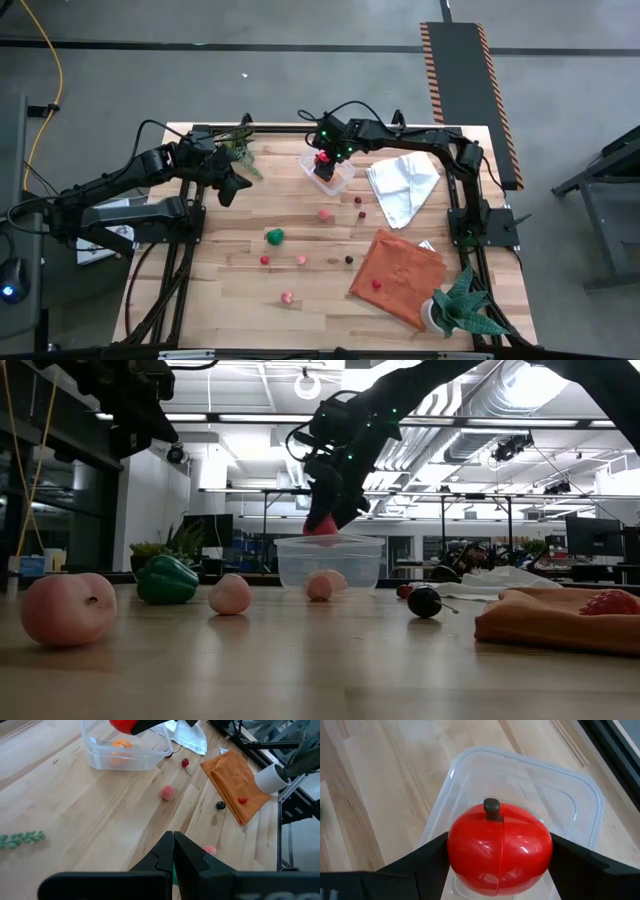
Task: Pick and placing Produce into tupperware
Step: Put the red apple into the transparent bin, then put the red raspberry into the transparent bin
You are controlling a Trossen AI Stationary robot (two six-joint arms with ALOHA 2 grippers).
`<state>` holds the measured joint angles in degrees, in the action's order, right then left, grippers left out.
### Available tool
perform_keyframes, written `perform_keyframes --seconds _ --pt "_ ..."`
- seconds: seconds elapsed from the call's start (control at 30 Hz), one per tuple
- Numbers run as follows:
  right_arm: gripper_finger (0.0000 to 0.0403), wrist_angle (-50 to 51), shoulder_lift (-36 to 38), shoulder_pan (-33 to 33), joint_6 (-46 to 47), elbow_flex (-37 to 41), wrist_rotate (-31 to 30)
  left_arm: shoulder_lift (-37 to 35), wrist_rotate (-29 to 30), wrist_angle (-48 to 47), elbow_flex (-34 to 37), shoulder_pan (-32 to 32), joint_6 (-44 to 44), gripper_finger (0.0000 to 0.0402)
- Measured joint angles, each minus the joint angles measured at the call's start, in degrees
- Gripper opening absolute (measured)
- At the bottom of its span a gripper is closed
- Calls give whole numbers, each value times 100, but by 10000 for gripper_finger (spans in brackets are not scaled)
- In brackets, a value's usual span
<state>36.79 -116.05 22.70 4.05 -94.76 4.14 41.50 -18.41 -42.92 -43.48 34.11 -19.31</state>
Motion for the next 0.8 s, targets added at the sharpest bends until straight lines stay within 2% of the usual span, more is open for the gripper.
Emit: perform_keyframes --seconds 0.2,0.8 --pt "305 -23 0 0 0 0 0 2 2 0 0 0 0 1" --pt "307 -28 0 0 2 0 -2 2 9 -2 0 0 -2 1"
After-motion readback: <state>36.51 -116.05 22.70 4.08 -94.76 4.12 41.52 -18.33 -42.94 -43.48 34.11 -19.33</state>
